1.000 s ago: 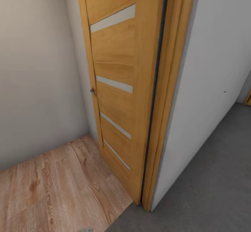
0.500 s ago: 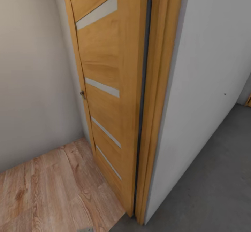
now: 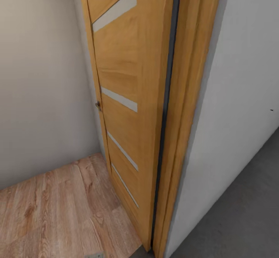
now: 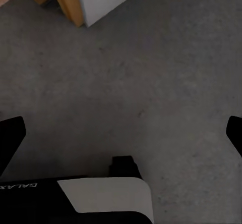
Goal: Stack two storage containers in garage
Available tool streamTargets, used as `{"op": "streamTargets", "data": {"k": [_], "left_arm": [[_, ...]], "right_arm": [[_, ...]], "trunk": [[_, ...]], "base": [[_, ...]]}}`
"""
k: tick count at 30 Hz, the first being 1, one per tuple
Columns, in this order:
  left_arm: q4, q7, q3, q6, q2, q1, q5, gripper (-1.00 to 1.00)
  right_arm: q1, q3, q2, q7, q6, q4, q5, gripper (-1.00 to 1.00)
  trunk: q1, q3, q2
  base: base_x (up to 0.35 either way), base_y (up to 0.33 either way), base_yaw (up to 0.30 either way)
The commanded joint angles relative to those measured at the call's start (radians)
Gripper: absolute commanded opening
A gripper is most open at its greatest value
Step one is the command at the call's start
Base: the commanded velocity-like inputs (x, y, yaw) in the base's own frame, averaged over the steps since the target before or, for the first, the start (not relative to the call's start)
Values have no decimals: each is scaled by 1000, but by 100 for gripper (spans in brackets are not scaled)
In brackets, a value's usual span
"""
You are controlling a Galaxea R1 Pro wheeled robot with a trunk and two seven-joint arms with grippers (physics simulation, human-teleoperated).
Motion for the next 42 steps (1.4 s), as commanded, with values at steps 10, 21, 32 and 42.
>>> {"op": "streamTargets", "data": {"k": [10, 21, 32, 42], "left_arm": [[1, 1, 1, -2, 0, -1, 9, 100], [1, 1, 1, -2, 4, -1, 11, 100], [0, 1, 1, -4, 4, -1, 10, 100], [1, -1, -1, -4, 0, -1, 7, 100]], "right_arm": [[-1, 10, 2, -1, -4, 3, -10, 100], [-1, 10, 1, -1, -4, 3, -10, 100], [-1, 10, 0, -1, -4, 3, -10, 100], [-1, 10, 0, 0, -4, 3, -10, 100]], "trunk": [[0, -1, -1], [0, -1, -1], [0, -1, -1], [0, -1, -1]], "base": [[4, -2, 252], [0, 0, 253], [0, 0, 253], [67, 0, 117]]}}
